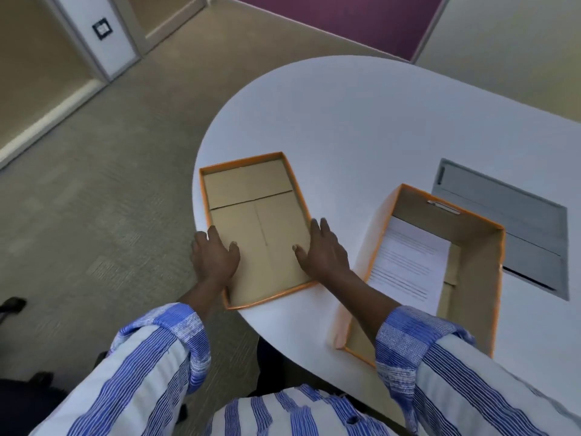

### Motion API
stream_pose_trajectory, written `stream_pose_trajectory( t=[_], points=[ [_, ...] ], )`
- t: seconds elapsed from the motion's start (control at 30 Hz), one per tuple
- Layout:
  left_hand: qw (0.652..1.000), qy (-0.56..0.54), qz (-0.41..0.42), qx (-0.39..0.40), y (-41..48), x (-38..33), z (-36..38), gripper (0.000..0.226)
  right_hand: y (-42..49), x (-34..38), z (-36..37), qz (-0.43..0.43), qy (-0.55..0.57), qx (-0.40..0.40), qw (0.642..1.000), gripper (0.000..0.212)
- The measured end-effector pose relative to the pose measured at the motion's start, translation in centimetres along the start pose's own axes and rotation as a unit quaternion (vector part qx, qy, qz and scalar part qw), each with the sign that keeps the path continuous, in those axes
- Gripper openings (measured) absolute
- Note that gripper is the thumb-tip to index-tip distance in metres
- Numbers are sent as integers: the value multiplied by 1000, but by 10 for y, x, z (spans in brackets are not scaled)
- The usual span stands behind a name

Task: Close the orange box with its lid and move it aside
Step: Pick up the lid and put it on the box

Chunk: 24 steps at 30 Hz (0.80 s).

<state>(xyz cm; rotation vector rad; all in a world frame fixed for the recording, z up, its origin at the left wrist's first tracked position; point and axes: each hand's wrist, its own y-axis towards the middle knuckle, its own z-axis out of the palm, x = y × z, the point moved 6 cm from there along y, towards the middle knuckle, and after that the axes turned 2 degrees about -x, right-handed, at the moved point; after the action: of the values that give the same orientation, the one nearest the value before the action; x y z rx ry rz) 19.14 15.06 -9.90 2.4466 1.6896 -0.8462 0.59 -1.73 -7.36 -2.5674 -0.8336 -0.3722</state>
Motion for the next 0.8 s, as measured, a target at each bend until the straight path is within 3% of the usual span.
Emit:
stream_pose_trajectory(
  t=[0.13,0.3,0.47,0.6,0.67,0.8],
  points=[
    [996,-42,-79,32,5,32,6,53,0,-8,36,52,-45,104,992,83],
    [983,-110,-112,98,8,44,23,19,3,-16,40,53,-76,104,990,75],
    [970,-192,-117,89,9,21,15,31,14,-10,23,63,-69,112,989,67],
    [951,-296,-76,44,13,-43,-11,32,15,19,-22,29,75,63,995,65],
    [940,-336,-60,21,11,-59,-16,31,10,49,-31,-13,130,63,989,53],
    [909,-415,-40,15,1,-94,-21,46,5,90,-54,-51,179,18,982,38]
  ],
)
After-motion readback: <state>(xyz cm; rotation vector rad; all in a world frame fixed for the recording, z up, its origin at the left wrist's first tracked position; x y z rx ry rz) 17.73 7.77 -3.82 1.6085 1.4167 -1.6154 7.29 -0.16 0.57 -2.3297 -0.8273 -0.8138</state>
